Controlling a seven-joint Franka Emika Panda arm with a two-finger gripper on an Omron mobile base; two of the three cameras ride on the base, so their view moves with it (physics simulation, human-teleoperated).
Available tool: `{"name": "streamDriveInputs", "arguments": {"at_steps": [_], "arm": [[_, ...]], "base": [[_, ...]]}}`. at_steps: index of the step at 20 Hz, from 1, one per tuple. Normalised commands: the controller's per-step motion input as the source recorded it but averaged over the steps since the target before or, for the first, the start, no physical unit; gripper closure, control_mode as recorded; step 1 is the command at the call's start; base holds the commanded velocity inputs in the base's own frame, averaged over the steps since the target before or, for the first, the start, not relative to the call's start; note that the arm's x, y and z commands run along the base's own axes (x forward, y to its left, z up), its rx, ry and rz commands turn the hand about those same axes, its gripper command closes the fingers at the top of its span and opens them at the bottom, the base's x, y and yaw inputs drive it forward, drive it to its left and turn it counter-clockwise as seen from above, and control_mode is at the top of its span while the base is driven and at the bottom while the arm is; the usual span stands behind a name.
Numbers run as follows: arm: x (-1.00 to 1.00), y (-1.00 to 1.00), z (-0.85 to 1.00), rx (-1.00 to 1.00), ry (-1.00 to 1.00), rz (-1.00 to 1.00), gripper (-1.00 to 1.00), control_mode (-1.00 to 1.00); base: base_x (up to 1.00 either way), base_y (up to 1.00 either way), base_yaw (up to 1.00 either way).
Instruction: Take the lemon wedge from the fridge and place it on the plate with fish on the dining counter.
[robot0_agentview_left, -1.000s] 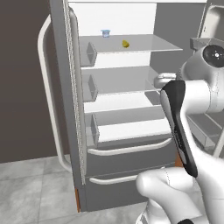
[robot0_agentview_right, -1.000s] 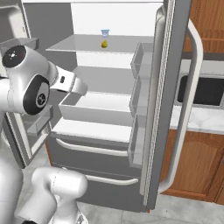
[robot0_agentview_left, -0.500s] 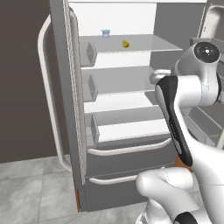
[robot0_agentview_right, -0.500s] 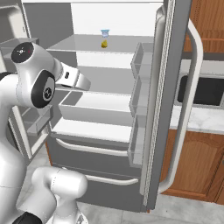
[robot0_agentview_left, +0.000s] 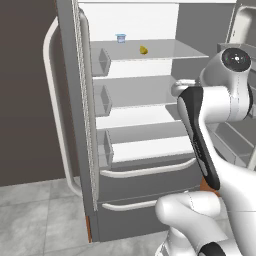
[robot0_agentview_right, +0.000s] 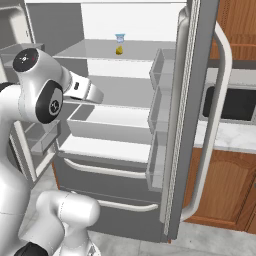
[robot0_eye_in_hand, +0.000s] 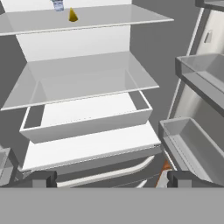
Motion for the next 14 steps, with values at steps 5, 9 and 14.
{"name": "streamDriveInputs", "arguments": {"at_steps": [5, 9, 14], "arm": [[0.08, 0.01, 0.0, 0.0, 0.0, 0.01, -1.0, -1.0], [0.13, 0.0, 0.0, 0.0, 0.0, 0.0, -1.0, 1.0], [0.0, 0.0, 0.0, 0.0, 0.0, 0.0, -1.0, 1.0]], "base": [[0.0, 0.0, 0.0], [0.26, 0.0, 0.0], [0.71, 0.0, 0.0]]}}
